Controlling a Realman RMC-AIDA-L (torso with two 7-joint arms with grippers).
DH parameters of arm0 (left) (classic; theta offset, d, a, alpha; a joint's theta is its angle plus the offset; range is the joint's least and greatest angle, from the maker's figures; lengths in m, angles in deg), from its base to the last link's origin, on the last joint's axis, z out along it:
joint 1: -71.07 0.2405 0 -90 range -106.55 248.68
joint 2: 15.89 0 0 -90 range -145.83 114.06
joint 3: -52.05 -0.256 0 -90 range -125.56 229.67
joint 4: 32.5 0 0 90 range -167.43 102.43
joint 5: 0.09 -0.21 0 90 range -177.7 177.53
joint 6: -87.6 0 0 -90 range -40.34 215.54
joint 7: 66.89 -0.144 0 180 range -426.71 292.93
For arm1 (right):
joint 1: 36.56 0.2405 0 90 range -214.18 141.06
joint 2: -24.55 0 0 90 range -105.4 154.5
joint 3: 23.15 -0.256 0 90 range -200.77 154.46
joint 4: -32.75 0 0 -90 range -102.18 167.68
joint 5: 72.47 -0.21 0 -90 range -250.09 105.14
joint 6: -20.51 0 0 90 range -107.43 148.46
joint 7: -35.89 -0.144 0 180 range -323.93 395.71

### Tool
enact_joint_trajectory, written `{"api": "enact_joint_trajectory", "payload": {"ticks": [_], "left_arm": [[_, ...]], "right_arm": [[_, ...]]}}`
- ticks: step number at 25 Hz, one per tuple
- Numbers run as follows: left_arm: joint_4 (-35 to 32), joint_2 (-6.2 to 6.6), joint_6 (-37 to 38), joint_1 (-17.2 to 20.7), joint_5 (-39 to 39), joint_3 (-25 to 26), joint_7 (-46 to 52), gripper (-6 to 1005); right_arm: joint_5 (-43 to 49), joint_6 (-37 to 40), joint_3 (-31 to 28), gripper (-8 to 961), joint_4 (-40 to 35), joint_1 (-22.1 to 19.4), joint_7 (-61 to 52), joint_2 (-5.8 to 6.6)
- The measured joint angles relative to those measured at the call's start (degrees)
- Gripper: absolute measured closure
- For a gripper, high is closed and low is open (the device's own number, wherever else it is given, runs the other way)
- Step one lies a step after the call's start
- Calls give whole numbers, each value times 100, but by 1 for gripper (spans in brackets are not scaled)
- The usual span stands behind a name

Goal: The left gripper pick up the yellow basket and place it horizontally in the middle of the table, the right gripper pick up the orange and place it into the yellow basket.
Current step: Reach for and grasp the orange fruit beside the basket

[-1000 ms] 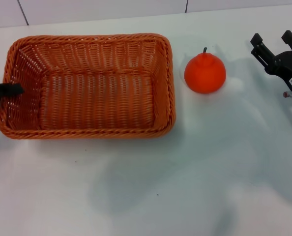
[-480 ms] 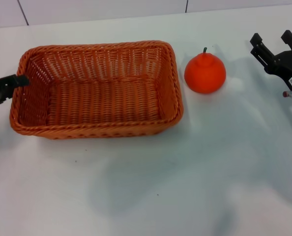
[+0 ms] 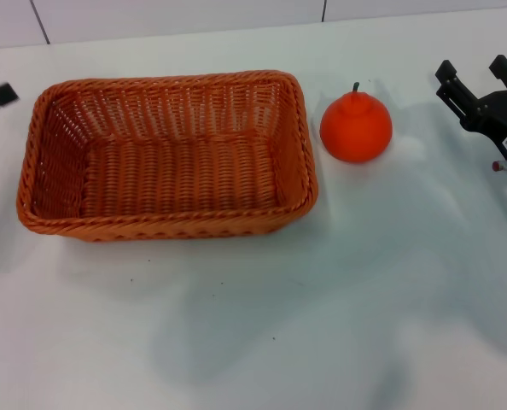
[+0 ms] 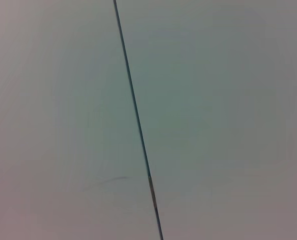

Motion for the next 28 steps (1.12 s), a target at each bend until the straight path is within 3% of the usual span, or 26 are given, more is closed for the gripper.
{"api": "enact_joint_trajectory", "payload": {"ticks": [1, 8, 14, 19, 28], "left_arm": [[-41, -5, -52, 43, 139, 17, -152, 141], [39, -15, -374, 367, 1638, 99, -1543, 95], [829, -15, -381, 585, 3188, 109, -3278, 103], [1232, -9, -298, 633, 3620, 111, -3822, 107], [1437, -7, -325, 639, 3667, 152, -3931, 106]], "right_arm": [[-1, 6, 0, 29, -2, -2, 0, 0], [275, 75, 0, 29, -63, -4, -75, 1], [839, 75, 0, 28, -128, 118, -533, 15], [1404, -118, 0, 28, -139, 231, -885, 20], [1699, -482, 0, 27, -139, 271, -1008, 16]]}}
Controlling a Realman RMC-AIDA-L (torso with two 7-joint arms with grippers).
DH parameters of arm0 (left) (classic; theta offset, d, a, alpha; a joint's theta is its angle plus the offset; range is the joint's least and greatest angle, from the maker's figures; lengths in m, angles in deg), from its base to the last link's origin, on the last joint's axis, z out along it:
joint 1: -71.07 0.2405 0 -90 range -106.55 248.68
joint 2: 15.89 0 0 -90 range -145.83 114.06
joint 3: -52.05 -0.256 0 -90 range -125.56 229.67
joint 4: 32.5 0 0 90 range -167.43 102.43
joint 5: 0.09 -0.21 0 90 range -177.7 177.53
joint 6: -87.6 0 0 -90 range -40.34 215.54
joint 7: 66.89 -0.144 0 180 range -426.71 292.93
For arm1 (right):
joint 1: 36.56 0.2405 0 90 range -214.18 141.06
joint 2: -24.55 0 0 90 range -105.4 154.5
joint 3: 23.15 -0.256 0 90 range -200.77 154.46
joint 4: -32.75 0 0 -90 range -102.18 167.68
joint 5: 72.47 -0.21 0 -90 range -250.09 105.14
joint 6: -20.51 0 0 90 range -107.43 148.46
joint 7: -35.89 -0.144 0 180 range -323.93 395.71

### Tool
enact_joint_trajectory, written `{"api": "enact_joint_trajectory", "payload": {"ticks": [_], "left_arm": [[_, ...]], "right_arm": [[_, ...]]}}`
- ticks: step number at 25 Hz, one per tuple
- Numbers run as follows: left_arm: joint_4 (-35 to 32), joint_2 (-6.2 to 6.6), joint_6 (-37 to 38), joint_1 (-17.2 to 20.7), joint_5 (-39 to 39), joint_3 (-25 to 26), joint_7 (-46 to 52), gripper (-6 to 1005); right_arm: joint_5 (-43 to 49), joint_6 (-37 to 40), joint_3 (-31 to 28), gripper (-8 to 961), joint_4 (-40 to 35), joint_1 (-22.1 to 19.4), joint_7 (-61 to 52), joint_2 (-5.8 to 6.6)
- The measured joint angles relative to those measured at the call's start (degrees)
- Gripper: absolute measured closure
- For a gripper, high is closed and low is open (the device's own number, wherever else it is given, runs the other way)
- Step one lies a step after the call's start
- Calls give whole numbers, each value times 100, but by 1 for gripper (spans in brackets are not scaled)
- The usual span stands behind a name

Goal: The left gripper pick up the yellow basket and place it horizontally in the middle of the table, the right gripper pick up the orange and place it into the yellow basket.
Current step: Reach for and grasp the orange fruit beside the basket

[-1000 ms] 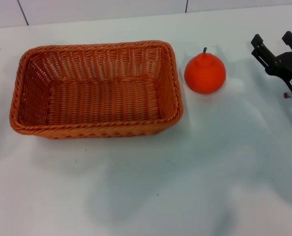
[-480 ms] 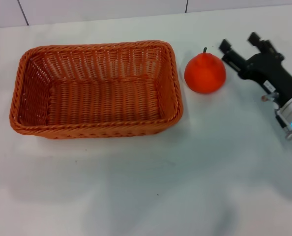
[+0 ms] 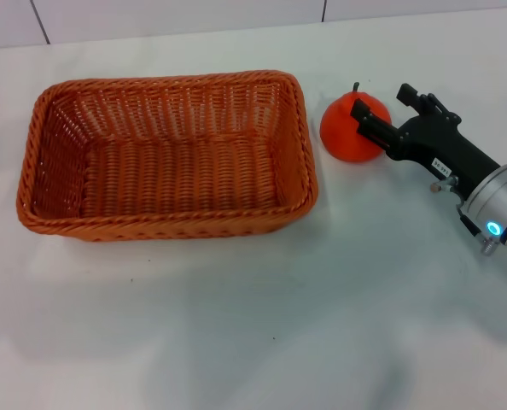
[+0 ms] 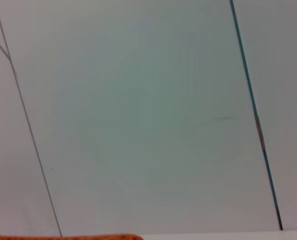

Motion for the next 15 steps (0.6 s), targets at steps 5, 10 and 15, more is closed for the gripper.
{"api": "enact_joint_trajectory", "payload": {"ticks": [5, 10, 15], "left_arm": [[140, 0, -2, 4, -6, -28, -70, 105], [196, 0, 9, 29, 2, -14, -152, 104], [196, 9, -10, 31, -20, -17, -218, 105]], "right_arm": [[4, -311, 0, 27, 3, -1, 22, 7], [6, -536, 0, 27, 2, 22, 37, 10], [7, -717, 0, 28, 0, 67, 35, 10]]}}
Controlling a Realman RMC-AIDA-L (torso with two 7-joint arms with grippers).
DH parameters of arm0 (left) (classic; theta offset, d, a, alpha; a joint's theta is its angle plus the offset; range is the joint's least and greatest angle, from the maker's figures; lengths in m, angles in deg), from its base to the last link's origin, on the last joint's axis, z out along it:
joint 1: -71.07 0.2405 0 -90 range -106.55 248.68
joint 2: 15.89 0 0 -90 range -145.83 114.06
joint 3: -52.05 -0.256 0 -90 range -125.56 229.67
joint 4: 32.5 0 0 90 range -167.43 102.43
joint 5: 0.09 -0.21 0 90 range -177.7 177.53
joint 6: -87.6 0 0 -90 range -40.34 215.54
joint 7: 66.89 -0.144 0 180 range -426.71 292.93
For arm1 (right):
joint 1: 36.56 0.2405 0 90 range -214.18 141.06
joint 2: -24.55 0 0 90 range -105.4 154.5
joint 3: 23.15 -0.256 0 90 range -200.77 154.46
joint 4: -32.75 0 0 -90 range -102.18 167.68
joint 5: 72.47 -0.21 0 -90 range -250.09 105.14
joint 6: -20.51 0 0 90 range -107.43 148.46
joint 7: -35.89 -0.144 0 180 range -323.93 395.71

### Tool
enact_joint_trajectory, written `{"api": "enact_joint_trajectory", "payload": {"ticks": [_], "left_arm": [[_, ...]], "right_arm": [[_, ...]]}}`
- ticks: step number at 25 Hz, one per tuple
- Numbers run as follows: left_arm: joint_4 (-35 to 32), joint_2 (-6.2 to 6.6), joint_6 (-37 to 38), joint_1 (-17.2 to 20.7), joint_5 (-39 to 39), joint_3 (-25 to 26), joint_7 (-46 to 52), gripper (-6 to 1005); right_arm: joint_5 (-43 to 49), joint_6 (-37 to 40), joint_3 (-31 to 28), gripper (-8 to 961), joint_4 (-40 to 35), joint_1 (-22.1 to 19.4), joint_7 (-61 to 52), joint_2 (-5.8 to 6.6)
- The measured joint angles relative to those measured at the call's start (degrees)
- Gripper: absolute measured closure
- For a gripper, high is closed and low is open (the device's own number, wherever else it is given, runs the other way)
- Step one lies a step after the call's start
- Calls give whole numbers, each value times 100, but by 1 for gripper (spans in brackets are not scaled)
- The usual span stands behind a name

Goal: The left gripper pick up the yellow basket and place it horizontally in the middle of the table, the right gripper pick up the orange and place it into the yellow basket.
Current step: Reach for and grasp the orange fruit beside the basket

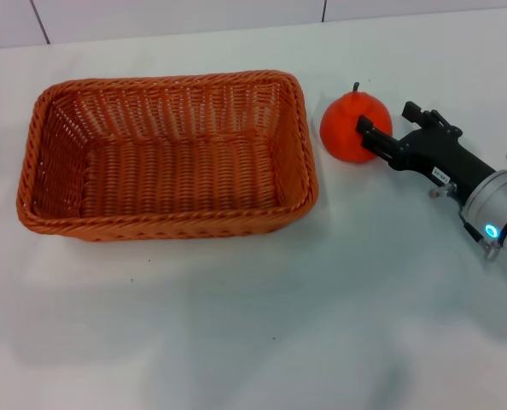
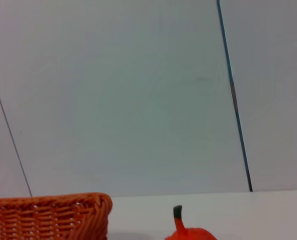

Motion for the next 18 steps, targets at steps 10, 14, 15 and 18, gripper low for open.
{"api": "enact_joint_trajectory", "payload": {"ticks": [10, 14, 15, 18], "left_arm": [[95, -2, 14, -23, -32, -24, -107, 105], [126, 0, 21, -25, -34, -28, -110, 104], [134, -1, 25, -26, -36, -30, -122, 104], [148, -5, 37, -26, -39, -36, -166, 104]], "right_arm": [[185, -336, 0, 76, 1, 206, -37, -7], [230, -380, 1, 95, 1, 269, -58, -16], [230, -384, 4, 100, 1, 278, -78, -17], [230, -390, 8, 114, 1, 287, -156, -18]]}}
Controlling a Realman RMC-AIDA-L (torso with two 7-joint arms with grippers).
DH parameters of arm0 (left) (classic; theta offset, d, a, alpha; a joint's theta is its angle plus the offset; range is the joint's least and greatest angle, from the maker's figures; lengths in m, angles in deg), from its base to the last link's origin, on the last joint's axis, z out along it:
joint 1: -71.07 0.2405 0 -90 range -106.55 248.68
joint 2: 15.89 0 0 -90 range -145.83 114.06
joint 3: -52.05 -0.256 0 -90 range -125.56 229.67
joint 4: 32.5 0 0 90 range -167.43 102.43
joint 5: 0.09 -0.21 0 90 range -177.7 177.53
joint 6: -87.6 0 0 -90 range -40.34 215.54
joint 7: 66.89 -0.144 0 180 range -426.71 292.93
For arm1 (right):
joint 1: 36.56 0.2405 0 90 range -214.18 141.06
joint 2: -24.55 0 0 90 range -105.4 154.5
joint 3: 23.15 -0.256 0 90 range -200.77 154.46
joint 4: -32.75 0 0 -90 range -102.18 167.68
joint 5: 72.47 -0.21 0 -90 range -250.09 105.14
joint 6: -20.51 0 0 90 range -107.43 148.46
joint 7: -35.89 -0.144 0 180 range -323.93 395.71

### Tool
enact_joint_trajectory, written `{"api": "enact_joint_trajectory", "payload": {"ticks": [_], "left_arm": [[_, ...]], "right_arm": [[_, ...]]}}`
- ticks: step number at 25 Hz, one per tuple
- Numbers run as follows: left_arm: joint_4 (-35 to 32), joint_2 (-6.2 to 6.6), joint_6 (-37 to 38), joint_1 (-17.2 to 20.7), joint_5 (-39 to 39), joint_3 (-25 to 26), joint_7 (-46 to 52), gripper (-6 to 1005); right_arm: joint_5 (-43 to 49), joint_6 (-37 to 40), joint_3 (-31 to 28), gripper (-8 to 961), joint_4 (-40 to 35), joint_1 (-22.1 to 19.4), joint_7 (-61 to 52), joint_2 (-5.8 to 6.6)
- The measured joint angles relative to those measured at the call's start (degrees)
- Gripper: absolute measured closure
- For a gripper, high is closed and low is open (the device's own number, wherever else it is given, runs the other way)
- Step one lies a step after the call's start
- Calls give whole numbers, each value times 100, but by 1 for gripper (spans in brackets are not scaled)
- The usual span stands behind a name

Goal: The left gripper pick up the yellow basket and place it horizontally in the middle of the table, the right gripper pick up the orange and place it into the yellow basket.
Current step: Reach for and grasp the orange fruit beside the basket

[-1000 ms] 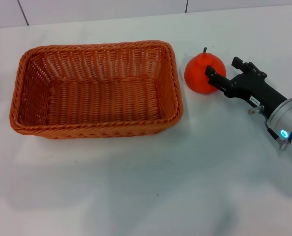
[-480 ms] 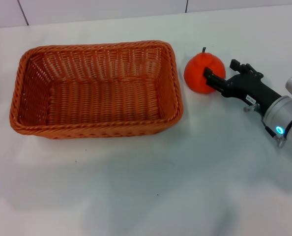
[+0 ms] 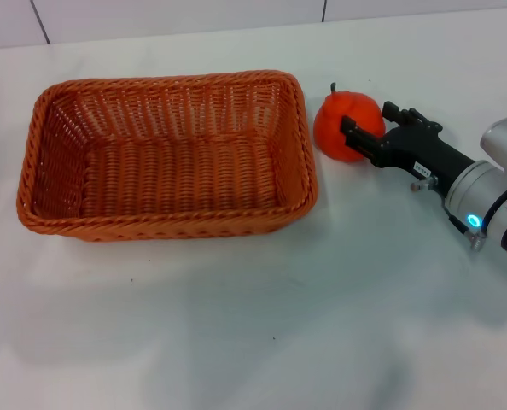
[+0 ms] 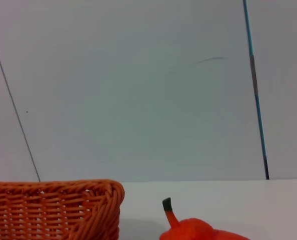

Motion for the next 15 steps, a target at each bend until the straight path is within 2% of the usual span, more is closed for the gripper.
{"api": "enact_joint_trajectory", "payload": {"ticks": [9, 11, 15], "left_arm": [[57, 4, -18, -17, -2, 2, -6, 105], [57, 5, -20, -18, -2, 1, -9, 105], [56, 13, -20, -21, 12, 2, -12, 105]], "right_arm": [[-2, -5, 0, 157, 13, -49, -137, 0], [-3, -37, -7, 376, 14, -50, -235, 0], [-18, -116, -33, 513, 4, -50, -343, 8]]}}
